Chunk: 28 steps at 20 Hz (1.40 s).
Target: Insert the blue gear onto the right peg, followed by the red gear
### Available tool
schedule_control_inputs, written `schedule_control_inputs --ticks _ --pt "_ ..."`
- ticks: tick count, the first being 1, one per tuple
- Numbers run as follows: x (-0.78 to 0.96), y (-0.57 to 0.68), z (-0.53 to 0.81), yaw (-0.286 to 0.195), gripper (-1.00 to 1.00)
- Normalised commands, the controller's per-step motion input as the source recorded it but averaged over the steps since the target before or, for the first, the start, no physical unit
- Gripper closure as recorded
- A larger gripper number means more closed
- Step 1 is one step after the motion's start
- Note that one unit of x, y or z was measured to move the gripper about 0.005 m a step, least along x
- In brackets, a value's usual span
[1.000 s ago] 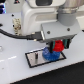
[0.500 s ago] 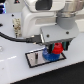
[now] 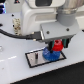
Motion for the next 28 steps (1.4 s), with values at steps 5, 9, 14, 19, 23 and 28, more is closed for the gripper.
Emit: schedule_control_inputs --ticks 5,9,14,19,23,28 --pt "0.12 -0.13 -0.04 0.0 1.0" --pt "0.17 -0.23 -0.22 0.0 1.0" --pt "0.18 -0.23 -0.21 0.0 1.0" --pt "0.09 -0.09 0.19 0.0 1.0" --pt "0.07 -0.11 0.25 0.0 1.0" --pt "0.07 -0.12 0.33 0.0 1.0"
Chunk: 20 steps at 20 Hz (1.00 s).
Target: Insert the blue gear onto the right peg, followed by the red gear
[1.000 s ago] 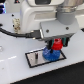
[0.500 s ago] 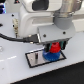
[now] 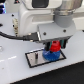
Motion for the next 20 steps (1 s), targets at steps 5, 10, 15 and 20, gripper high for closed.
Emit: schedule_control_inputs --ticks 5,10,15,20 --pt "0.17 -0.13 -0.07 0.0 1.0" --pt "0.16 -0.11 -0.24 0.0 1.0" --pt "0.17 -0.11 -0.25 0.0 1.0" --pt "0.13 0.0 -0.18 0.0 1.0"
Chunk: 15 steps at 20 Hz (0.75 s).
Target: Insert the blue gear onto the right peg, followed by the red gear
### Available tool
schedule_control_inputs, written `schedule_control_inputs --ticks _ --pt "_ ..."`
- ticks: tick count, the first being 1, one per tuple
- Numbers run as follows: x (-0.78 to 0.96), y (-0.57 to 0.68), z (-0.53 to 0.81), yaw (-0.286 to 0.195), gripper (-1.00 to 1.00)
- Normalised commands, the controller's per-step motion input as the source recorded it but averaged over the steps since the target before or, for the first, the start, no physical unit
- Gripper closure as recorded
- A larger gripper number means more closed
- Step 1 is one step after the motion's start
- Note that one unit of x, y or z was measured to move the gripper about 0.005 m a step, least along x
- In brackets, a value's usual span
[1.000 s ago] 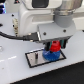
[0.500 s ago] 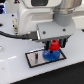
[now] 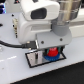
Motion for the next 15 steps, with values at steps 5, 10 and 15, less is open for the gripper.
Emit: schedule_control_inputs --ticks 5,10,15 --pt "0.1 0.03 0.05 0.0 -1.0" --pt "0.08 0.09 0.1 0.0 1.0" --pt "0.12 0.06 0.06 0.0 -1.0"
